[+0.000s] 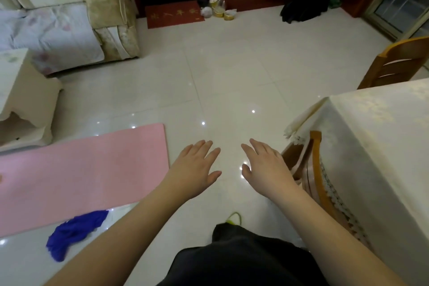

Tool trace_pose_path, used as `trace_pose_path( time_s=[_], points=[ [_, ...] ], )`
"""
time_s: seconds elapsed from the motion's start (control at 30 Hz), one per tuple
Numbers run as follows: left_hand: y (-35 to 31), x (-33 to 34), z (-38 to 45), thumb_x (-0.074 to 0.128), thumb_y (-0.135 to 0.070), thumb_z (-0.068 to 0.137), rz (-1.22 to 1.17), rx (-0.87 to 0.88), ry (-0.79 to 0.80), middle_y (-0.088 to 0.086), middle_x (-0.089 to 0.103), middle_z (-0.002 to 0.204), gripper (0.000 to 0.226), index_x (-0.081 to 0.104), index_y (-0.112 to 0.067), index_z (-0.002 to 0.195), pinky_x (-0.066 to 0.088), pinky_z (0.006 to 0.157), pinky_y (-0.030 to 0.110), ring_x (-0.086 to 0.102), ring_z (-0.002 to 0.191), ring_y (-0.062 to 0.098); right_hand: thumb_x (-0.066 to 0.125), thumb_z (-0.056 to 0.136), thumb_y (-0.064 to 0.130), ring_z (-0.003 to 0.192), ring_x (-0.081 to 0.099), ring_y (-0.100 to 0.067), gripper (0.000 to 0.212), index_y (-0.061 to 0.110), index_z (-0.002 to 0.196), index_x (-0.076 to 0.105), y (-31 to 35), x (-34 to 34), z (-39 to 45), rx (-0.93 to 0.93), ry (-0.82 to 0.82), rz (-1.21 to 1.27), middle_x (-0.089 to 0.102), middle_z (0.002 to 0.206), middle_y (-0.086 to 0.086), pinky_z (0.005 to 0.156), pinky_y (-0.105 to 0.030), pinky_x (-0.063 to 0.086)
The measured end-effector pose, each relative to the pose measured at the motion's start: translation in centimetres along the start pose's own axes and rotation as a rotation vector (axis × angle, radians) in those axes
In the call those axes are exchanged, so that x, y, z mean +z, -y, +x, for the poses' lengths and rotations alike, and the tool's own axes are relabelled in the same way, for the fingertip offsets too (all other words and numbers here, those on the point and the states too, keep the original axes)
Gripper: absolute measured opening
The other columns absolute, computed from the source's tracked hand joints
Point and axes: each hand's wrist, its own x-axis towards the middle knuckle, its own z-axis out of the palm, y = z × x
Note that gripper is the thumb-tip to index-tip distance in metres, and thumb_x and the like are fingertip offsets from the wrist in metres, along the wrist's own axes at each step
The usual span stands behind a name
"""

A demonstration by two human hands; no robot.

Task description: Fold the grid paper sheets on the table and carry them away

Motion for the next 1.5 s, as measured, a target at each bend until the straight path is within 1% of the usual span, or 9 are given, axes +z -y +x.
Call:
trace_pose_path(
  time_s=[0.6, 0.7, 0.83, 1.0, 1.13, 1.23, 1.33, 1.43, 1.5],
  points=[
    [9.7, -6.4, 23.3, 0.030, -0.048, 0.102, 0.008, 0.063, -0.039, 0.001, 0.013, 0.163, 0.062, 0.010, -0.023, 0.155, 0.011, 0.120, 0.042, 0.010, 0.150, 0.023, 0.038, 0.100, 0.037, 0.148, 0.019, -0.020, 0.057, 0.022, 0.154, 0.024, -3.7, -8.1, 22.2, 0.038, -0.029, 0.033, 0.020, 0.162, -0.002, 0.121, -0.038, 0.014],
    [12.5, -7.4, 28.2, 0.034, -0.047, 0.101, -0.018, 0.099, -0.080, 0.002, 0.020, 0.162, 0.062, 0.017, -0.022, 0.155, 0.015, 0.120, 0.043, 0.017, 0.149, 0.024, 0.039, 0.100, 0.037, 0.148, 0.021, -0.021, 0.057, 0.022, 0.153, 0.025, -3.7, -8.9, 26.7, 0.071, -0.038, 0.007, 0.023, 0.162, -0.002, 0.121, -0.041, 0.010],
    [16.1, -9.3, 33.6, 0.052, -0.044, 0.094, -0.023, 0.145, -0.158, 0.005, 0.048, 0.147, 0.060, 0.040, -0.018, 0.147, 0.036, 0.109, 0.048, 0.043, 0.137, 0.028, 0.036, 0.101, 0.039, 0.148, 0.019, -0.019, 0.058, 0.024, 0.154, 0.022, -3.7, -11.3, 32.0, 0.134, -0.048, 0.010, 0.021, 0.162, 0.002, 0.122, -0.044, 0.005],
    [18.3, -11.8, 40.2, 0.046, -0.046, 0.097, -0.004, 0.265, -0.162, 0.003, 0.042, 0.152, 0.061, 0.034, -0.019, 0.150, 0.031, 0.113, 0.046, 0.036, 0.142, 0.025, 0.037, 0.101, 0.039, 0.148, 0.019, -0.019, 0.058, 0.023, 0.154, 0.023, -4.9, -13.3, 37.1, 0.209, -0.089, 0.046, 0.022, 0.162, 0.002, 0.122, -0.043, 0.006],
    [17.9, -13.2, 46.1, 0.046, -0.046, 0.095, 0.007, 0.331, -0.161, 0.003, 0.049, 0.147, 0.058, 0.041, -0.019, 0.146, 0.037, 0.109, 0.047, 0.044, 0.137, 0.026, 0.044, 0.098, 0.037, 0.145, 0.029, -0.023, 0.056, 0.020, 0.151, 0.034, -7.7, -14.5, 40.6, 0.272, -0.132, 0.081, 0.032, 0.158, -0.002, 0.120, -0.045, 0.014],
    [16.5, -14.4, 51.4, 0.035, -0.048, 0.092, 0.028, 0.369, -0.166, 0.002, 0.058, 0.138, 0.058, 0.050, -0.019, 0.140, 0.045, 0.100, 0.046, 0.054, 0.128, 0.025, 0.046, 0.098, 0.036, 0.144, 0.032, -0.025, 0.055, 0.019, 0.149, 0.037, -10.9, -15.5, 43.5, 0.310, -0.146, 0.087, 0.035, 0.157, -0.004, 0.119, -0.045, 0.017],
    [14.5, -15.3, 57.5, 0.045, -0.045, 0.096, 0.017, 0.420, -0.152, 0.002, 0.047, 0.148, 0.057, 0.040, -0.018, 0.147, 0.034, 0.110, 0.046, 0.043, 0.137, 0.025, 0.048, 0.096, 0.035, 0.142, 0.036, -0.025, 0.054, 0.017, 0.147, 0.041, -14.9, -16.3, 46.4, 0.346, -0.184, 0.094, 0.040, 0.154, -0.005, 0.118, -0.045, 0.021],
    [12.1, -16.9, 63.0, 0.055, -0.043, 0.091, 0.069, 0.465, -0.210, 0.002, 0.061, 0.133, 0.053, 0.052, -0.018, 0.138, 0.042, 0.104, 0.044, 0.056, 0.123, 0.023, 0.052, 0.094, 0.034, 0.134, 0.046, -0.025, 0.052, 0.015, 0.143, 0.046, -19.6, -17.7, 48.9, 0.395, -0.232, 0.117, 0.048, 0.147, -0.006, 0.115, -0.044, 0.031],
    [10.2, -18.0, 66.3, 0.046, -0.045, 0.091, 0.060, 0.471, -0.234, -0.001, 0.065, 0.124, 0.050, 0.058, -0.018, 0.131, 0.045, 0.101, 0.044, 0.061, 0.116, 0.020, 0.051, 0.095, 0.034, 0.135, 0.045, -0.024, 0.053, 0.016, 0.144, 0.045, -22.6, -19.1, 50.3, 0.425, -0.222, 0.136, 0.048, 0.147, -0.005, 0.115, -0.043, 0.030]
  ],
)
